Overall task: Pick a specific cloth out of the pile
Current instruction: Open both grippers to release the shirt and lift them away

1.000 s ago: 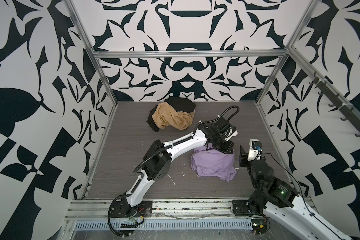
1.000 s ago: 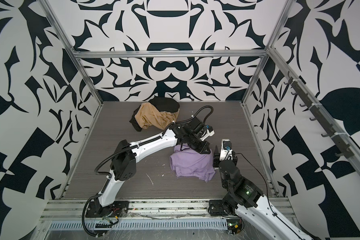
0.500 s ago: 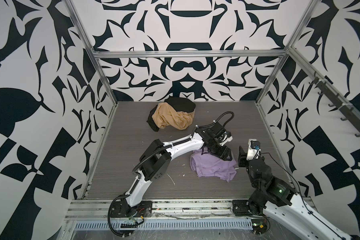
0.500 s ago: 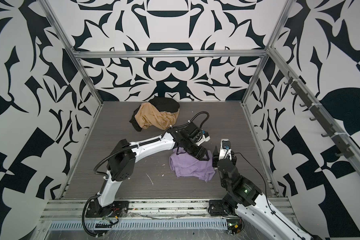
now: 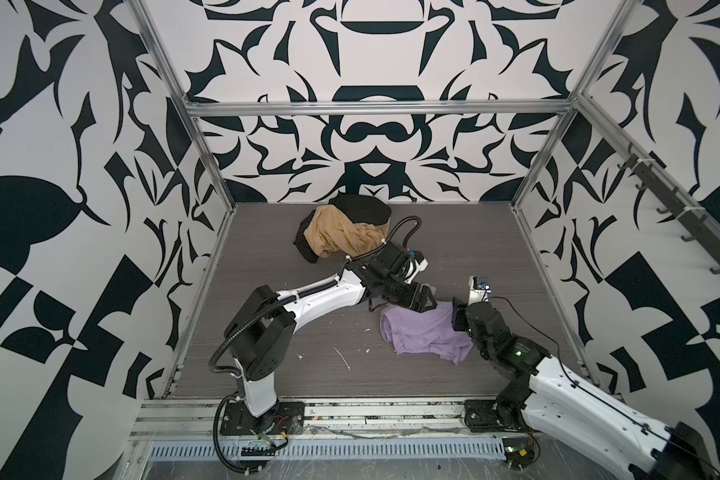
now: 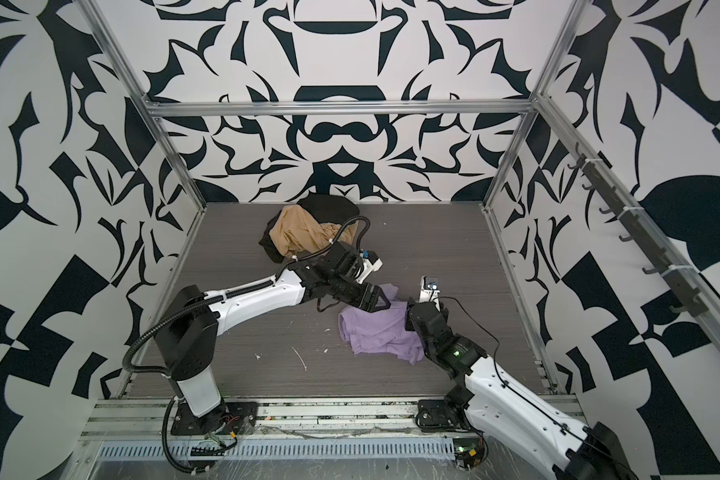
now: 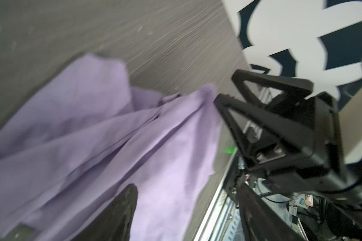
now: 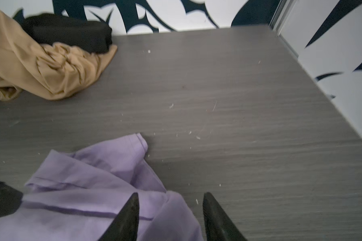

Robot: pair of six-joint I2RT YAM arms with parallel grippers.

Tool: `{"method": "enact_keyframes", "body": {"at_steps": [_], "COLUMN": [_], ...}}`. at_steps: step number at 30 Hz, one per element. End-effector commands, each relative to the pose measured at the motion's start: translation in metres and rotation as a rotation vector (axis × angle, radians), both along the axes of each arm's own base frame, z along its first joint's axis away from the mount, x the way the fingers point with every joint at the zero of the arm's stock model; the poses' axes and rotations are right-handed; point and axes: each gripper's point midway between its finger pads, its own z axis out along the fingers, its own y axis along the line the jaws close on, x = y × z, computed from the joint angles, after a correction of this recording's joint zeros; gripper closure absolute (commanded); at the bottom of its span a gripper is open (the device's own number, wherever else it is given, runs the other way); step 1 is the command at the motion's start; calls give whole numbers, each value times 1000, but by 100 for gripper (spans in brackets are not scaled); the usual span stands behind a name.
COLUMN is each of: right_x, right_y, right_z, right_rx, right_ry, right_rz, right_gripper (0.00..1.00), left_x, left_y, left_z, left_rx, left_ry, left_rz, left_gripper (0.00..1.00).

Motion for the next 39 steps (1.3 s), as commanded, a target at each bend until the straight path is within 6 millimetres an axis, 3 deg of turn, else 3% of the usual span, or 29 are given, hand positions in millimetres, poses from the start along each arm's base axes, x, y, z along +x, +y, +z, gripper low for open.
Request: {"method": "enact_keyframes", "body": {"at_steps": [1, 10, 15, 21, 25, 31, 35, 37, 39], "right_x": [-1, -28, -40, -41, -35, -25, -6, 7, 22], "right_y": [11, 38, 60, 86, 87, 71, 48, 34, 23], "right_z": [-17, -74, -76, -72, -51, 22, 66, 82, 85], "right_rx": [122, 212, 164, 106, 71, -41, -221, -288, -327], "right_ry": [43, 252, 225, 212, 162, -5, -173, -265, -317], "right_rz": [-12, 92, 169, 247, 273, 284, 221, 160, 129], "right_gripper": [48, 48, 47, 45, 43, 35, 16, 13, 11], "left_x": [-4, 4, 4, 5, 8, 26, 63, 82, 93], "left_y": [4, 26, 40, 48, 56, 88, 149, 195, 235], "left_z": [0, -6, -16, -11, -4, 15, 29, 33, 33], "left_rx": [-19, -9, -10, -14, -4, 54, 155, 270, 403], "left_ry": [15, 27, 50, 32, -3, -143, -323, -435, -521], "left_rz": [23, 74, 109, 129, 148, 253, 455, 618, 727], "left_gripper": [23, 24, 24, 24, 24, 24, 23, 0, 1]}}
